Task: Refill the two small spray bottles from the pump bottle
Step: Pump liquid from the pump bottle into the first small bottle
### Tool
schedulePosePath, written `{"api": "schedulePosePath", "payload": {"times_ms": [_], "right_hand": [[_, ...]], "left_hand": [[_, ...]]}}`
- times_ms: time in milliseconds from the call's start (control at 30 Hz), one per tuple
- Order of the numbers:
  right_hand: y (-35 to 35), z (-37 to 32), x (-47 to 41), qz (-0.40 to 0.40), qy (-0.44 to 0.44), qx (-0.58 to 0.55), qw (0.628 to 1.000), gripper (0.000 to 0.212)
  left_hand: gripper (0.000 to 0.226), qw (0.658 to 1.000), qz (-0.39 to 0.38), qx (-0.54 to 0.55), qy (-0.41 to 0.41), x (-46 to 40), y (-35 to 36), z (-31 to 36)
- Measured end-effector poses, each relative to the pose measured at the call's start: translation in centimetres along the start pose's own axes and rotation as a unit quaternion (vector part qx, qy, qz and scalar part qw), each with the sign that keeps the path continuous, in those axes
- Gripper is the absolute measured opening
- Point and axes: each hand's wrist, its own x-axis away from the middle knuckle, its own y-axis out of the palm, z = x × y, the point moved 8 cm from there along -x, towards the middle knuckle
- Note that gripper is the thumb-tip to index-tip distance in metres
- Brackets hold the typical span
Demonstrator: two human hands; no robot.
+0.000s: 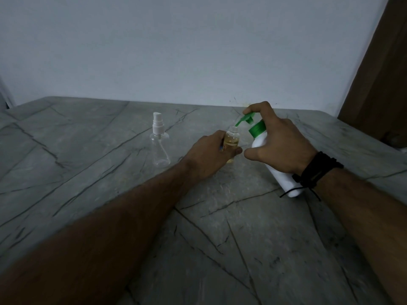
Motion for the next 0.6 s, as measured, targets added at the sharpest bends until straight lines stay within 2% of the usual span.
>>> {"api": "schedulePosePath", "payload": {"times_ms": [600], "right_hand": [[-0.09, 0.04, 0.05, 0.004, -0.001, 0.004, 1.000, 0.074]], "left_hand": [[0.050, 1.000, 0.001, 0.001, 0.007, -0.01, -0.05, -0.02]]}}
